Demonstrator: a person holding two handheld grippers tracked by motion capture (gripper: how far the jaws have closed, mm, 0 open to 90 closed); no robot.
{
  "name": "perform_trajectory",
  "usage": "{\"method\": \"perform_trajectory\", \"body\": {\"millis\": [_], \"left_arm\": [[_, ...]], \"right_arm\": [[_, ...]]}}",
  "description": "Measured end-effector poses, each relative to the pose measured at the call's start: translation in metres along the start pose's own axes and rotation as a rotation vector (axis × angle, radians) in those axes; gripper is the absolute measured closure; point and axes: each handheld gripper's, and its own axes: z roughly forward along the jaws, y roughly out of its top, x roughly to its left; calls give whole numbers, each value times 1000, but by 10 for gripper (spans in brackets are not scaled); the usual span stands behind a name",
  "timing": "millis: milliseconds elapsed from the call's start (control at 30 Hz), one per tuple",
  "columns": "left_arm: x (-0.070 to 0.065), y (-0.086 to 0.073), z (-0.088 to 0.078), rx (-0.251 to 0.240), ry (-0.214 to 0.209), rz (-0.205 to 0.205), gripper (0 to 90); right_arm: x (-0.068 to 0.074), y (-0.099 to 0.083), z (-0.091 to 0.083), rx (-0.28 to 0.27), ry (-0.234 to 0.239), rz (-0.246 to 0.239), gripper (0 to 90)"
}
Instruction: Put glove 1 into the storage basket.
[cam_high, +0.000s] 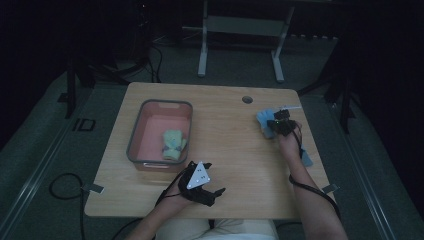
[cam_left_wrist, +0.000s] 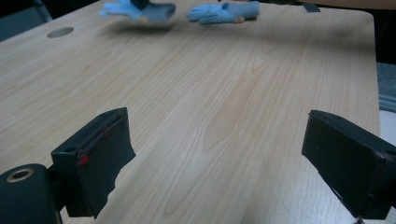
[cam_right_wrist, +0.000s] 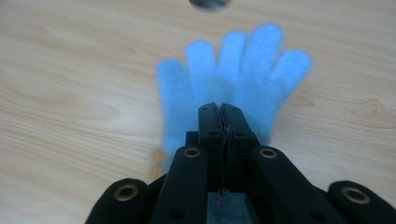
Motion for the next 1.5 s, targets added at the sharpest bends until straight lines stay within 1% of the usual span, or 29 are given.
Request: {"method": "perform_trajectory", "body": {"millis": [33,67,100,167,233,267,300,333,367,433,467,500,533,600,700,733,867,900,933,1000,1067,1133,1200,1333,1367,1400,1433,1467,1500], "left_arm": [[-1,0,2,-2,-7,1,81],[-1,0,2,-2,-7,1,82],[-2,0,4,0,0,8,81],[-2,0,5,-8,-2,4,81],[-1,0,6,-19,4,-1,82],[-1,0,6,-19,4,-1,82],[-1,-1,6,-33,14,-10,82],[0,-2,7,-34,18,-14,82],[0,-2,7,-39,23,-16,82],[1,-3,6,-43,26,-14,82],[1,-3,6,-43,26,-14,82],[1,-4,6,-46,24,-17,82],[3,-6,6,-58,18,-33,80],[5,-8,5,-71,16,-55,75],[6,-9,4,-91,39,-47,66],[5,-9,4,-94,54,-45,54],[5,-8,3,-109,72,-46,25],[5,-7,3,-114,76,-50,25],[5,-7,4,-109,87,-54,25],[4,-8,6,-104,89,-49,25],[3,-8,7,-102,87,-50,25],[2,-9,9,-89,82,-44,25],[1,-9,11,-73,76,-39,25],[-2,-10,12,-77,59,-29,25],[-2,-11,12,-79,57,-30,25],[-2,-11,12,-79,57,-30,25],[-2,-11,12,-80,55,-33,25],[-2,-12,12,-82,54,-38,25],[-1,-12,12,-81,56,-39,25]], "right_arm": [[13,2,-13,-29,-14,-4,882],[13,2,-13,-29,-14,-4,882],[26,4,-27,-54,-30,1,882],[39,6,-42,-84,-39,7,882],[51,9,-56,-103,-43,16,882],[51,9,-56,-103,-43,16,882],[62,12,-71,-127,-42,40,881],[66,12,-78,-144,-29,61,882],[72,13,-84,-156,-28,61,882],[84,12,-94,-170,-22,54,882],[84,12,-94,-170,-22,54,882],[90,11,-98,-175,-23,46,882],[99,9,-104,-182,-20,35,881],[106,5,-109,-186,-7,37,882],[116,-3,-114,-187,2,33,881],[119,-6,-114,-183,-2,31,882],[123,-16,-112,-172,-6,47,881],[123,-20,-111,-169,-5,61,882],[125,-28,-108,-163,-4,96,882],[130,-33,-104,-157,-18,86,882],[133,-36,-101,-150,-23,86,881],[137,-40,-95,-140,-46,79,882],[141,-43,-88,-122,-58,92,882],[147,-49,-75,-101,-73,71,882],[146,-58,-63,-77,-77,89,882],[146,-58,-63,-77,-77,89,882],[145,-63,-55,-59,-76,115,881],[145,-63,-55,-59,-76,115,881],[146,-67,-47,-41,-72,135,881]]}}
